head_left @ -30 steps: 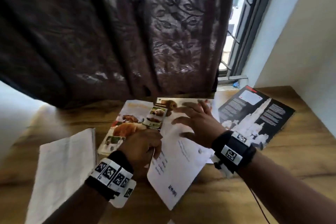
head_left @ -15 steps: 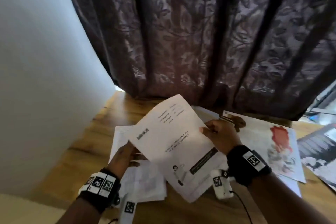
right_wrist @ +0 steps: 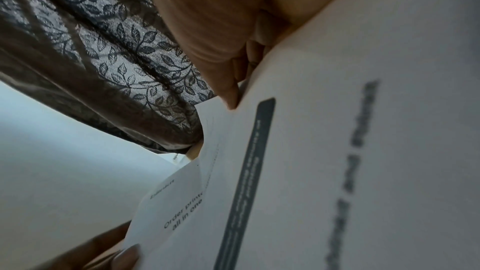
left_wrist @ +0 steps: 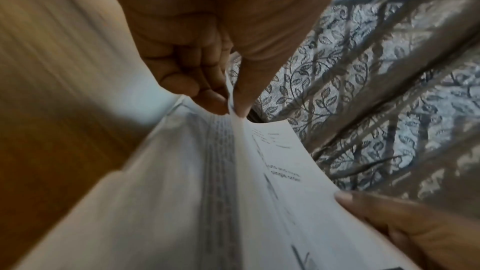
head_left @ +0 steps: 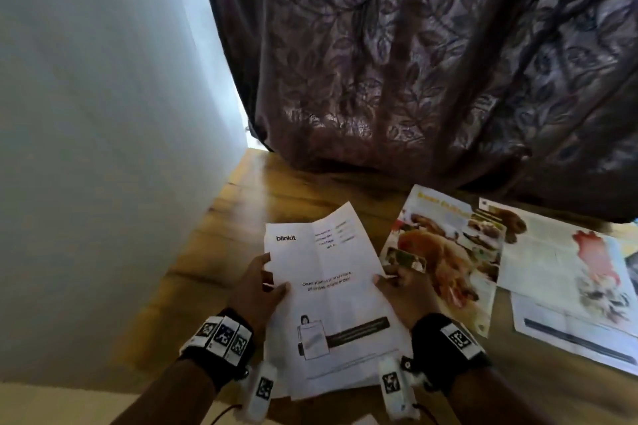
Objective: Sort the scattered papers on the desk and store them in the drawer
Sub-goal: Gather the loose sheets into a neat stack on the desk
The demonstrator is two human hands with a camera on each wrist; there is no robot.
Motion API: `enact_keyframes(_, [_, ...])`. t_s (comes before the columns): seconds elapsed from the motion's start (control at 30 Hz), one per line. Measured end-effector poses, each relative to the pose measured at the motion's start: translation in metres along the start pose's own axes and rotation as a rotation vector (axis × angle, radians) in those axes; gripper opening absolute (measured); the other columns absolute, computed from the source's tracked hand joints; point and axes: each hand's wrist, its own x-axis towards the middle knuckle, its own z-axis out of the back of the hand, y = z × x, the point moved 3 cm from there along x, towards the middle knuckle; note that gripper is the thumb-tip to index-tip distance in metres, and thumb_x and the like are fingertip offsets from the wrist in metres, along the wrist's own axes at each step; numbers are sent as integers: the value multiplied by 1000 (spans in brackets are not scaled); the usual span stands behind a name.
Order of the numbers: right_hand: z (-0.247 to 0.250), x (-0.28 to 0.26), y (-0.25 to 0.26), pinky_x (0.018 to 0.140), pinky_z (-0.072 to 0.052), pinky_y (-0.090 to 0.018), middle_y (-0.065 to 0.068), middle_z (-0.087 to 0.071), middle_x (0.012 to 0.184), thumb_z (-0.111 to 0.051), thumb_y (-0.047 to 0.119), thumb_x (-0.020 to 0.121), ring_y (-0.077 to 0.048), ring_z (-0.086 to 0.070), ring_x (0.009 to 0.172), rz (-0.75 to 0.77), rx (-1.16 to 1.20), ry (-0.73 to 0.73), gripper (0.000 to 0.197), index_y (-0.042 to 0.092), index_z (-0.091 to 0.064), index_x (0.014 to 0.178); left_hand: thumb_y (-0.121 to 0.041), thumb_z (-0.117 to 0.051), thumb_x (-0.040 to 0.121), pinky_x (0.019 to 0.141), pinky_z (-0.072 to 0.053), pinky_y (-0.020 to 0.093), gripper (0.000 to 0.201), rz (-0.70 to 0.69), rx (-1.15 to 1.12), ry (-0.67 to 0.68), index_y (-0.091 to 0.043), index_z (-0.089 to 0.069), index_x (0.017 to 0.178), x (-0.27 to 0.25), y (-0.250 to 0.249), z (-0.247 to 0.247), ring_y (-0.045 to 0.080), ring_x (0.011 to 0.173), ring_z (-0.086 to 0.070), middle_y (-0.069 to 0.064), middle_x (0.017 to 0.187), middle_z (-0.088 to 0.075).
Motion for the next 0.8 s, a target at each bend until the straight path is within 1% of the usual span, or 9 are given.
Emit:
enact_keyframes(0.1, [-10, -5, 2, 84, -54, -35, 2, -74, 95, -71, 36, 89, -21, -68, 91, -31, -95, -41, 13, 26, -72, 96, -17, -77, 81, 82, -57, 35, 76, -28, 123, -2, -21, -33, 143, 3, 4, 3, 19, 97, -63, -1, 108, -63])
enact_keyframes(0.17, [-13, -11, 4, 83, -51, -31, 4, -72, 94, -70, 36, 90, -22, -67, 93, -53, -148, -59, 17, 23, -73, 100, -24, -81, 75, 90, -55, 42, 93, -70, 192, -12, -24, -23, 148, 4, 8, 3, 23, 111, -59, 6, 125, -58])
enact_keyframes(0.23, [-13, -14, 5, 82, -49, -29, 4, -70, 94, -69, 36, 91, -22, -66, 95, -59, -175, -68, 20, 21, -72, 104, -35, -82, 72, 98, -50, 47, 102, -121, 300, -12, -26, -19, 151, 7, 13, 1, 26, 127, -46, 9, 142, -41])
enact_keyframes(0.33, [-17, -17, 3, 78, -47, -28, 1, -69, 104, -67, 40, 91, -17, -63, 88, -32, -199, -70, 25, 23, -70, 109, -36, -79, 77, 103, -48, 45, 98, -108, 383, 38, -24, -19, 153, 6, 11, -3, 29, 137, -36, 9, 155, -17])
enact_keyframes(0.43, [-29, -16, -10, 83, -57, -36, 1, -67, 112, -59, 58, 80, -14, -65, 92, -7, -205, -26, 44, 30, -67, 114, -34, -77, 79, 107, -43, 39, 92, -86, 400, 1, -19, -22, 151, 4, 13, -3, 29, 133, -40, 12, 151, -23])
enact_keyframes(0.5, [-38, -17, -14, 91, -56, -42, 0, -61, 124, -59, 60, 77, -19, -63, 105, -9, -253, -4, 54, 31, -62, 122, -37, -77, 78, 107, -39, 40, 95, -105, 412, -10, -18, -19, 152, 3, 13, -3, 29, 137, -31, 13, 151, -22])
enact_keyframes(0.63, [-40, -31, -3, 107, -44, -44, -5, -39, 148, -64, 44, 90, -28, -41, 134, 24, -421, -47, 64, 24, -41, 147, -39, -67, 87, 118, -23, 42, 90, -310, 654, 84, -38, -7, 154, -3, 11, -14, 23, 149, 3, -1, 162, 18])
enact_keyframes(0.73, [-40, -40, 14, 117, -32, -47, -5, -21, 160, -55, 50, 94, -30, -22, 146, 115, -549, -40, 72, 27, -24, 154, -43, -54, 95, 121, -16, 40, 78, -280, 784, 238, -40, -3, 154, -1, 13, -20, 27, 151, 7, -9, 160, 16])
enact_keyframes(0.8, [-46, -44, 31, 122, -20, -48, 1, -10, 165, -46, 62, 94, -26, -11, 152, 260, -595, 25, 77, 29, -16, 157, -48, -57, 92, 121, -13, 40, 83, -251, 826, 289, -41, -1, 154, 2, 15, -20, 25, 151, 10, -9, 161, 14])
